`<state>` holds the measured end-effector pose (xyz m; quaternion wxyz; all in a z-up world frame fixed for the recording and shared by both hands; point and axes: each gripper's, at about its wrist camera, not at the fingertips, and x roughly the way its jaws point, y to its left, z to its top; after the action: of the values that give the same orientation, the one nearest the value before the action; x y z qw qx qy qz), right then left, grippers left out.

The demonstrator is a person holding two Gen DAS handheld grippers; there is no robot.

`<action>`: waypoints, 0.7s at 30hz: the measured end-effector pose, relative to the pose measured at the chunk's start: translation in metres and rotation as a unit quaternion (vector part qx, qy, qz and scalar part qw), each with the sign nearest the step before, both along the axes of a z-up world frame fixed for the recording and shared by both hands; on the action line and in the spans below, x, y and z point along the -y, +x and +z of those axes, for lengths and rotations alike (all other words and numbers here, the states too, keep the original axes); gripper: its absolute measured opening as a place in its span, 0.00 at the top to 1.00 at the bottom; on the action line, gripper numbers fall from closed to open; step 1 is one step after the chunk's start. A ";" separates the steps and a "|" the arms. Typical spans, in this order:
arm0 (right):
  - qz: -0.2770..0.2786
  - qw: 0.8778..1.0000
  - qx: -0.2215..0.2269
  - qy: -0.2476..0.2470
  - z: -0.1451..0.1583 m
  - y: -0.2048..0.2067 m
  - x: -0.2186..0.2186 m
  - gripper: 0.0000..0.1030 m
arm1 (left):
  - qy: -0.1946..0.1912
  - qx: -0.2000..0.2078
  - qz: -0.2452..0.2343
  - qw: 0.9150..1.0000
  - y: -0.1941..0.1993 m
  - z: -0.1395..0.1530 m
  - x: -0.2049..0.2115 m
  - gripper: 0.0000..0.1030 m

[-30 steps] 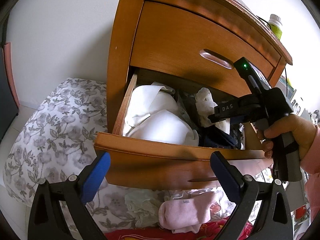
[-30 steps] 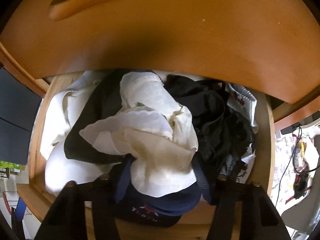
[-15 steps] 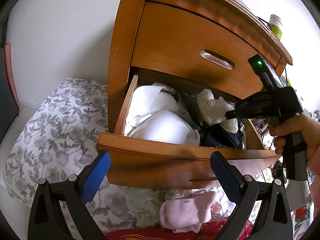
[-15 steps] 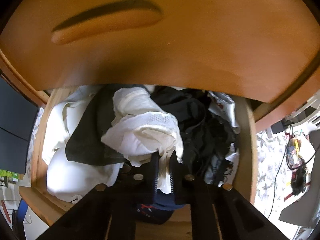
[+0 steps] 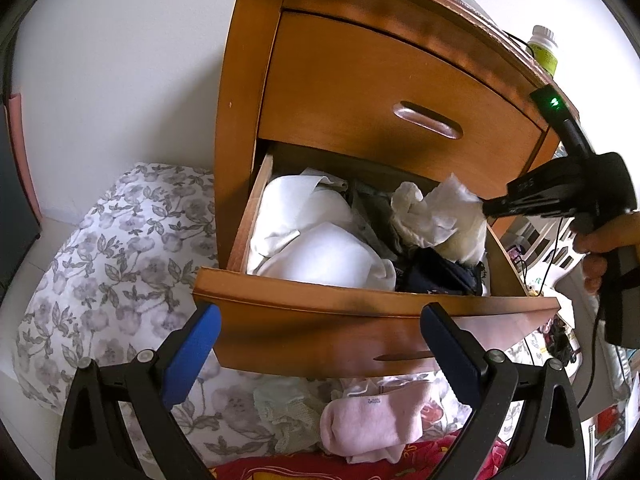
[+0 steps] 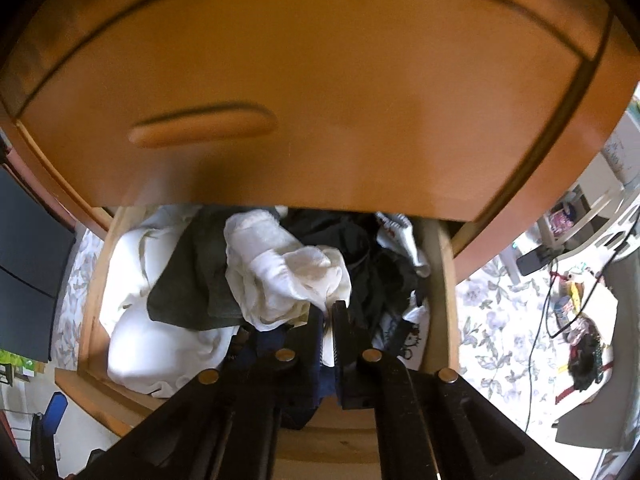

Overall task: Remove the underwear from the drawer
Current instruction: 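Reach the right gripper into the drawer toward the white cloth, then close the right gripper on the white cloth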

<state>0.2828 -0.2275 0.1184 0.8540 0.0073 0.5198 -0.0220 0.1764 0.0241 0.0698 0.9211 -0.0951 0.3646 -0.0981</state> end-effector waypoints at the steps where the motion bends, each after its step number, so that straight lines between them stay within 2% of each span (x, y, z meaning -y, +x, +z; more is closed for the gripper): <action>1: 0.002 1.000 0.004 -0.002 0.005 -0.002 0.000 0.96 | 0.000 0.001 0.000 1.000 -0.001 0.001 0.000 0.03; 3: 0.003 1.000 0.008 -0.003 0.012 -0.005 -0.001 0.96 | 0.001 0.003 0.000 1.000 -0.002 0.002 0.000 0.03; 10: 0.018 1.000 -0.007 0.021 -0.002 0.001 -0.013 0.94 | 0.001 0.003 0.001 1.000 -0.004 0.004 -0.002 0.03; 12: 0.020 1.000 -0.007 0.016 -0.006 0.004 -0.019 0.85 | 0.001 0.002 0.001 1.000 -0.003 0.003 -0.003 0.03; 14: 0.024 1.000 -0.007 0.003 -0.012 0.009 -0.023 0.53 | 0.000 0.001 0.001 1.000 -0.003 0.002 -0.003 0.03; 15: 0.018 1.000 -0.004 -0.008 -0.013 0.011 -0.025 0.48 | 0.000 0.000 0.001 1.000 -0.002 0.001 -0.003 0.03; 18: 0.021 1.000 -0.015 -0.012 -0.023 0.018 -0.028 0.45 | 0.001 -0.003 0.000 1.000 -0.001 -0.001 -0.003 0.03; 21: 0.023 0.999 -0.041 -0.005 -0.040 0.025 -0.034 0.37 | 0.002 -0.003 -0.002 1.000 0.000 -0.002 -0.002 0.03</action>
<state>0.3083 -0.1940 0.0781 0.8324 -0.0096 0.5541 -0.0051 0.1759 0.0259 0.0677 0.9201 -0.0923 0.3675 -0.0990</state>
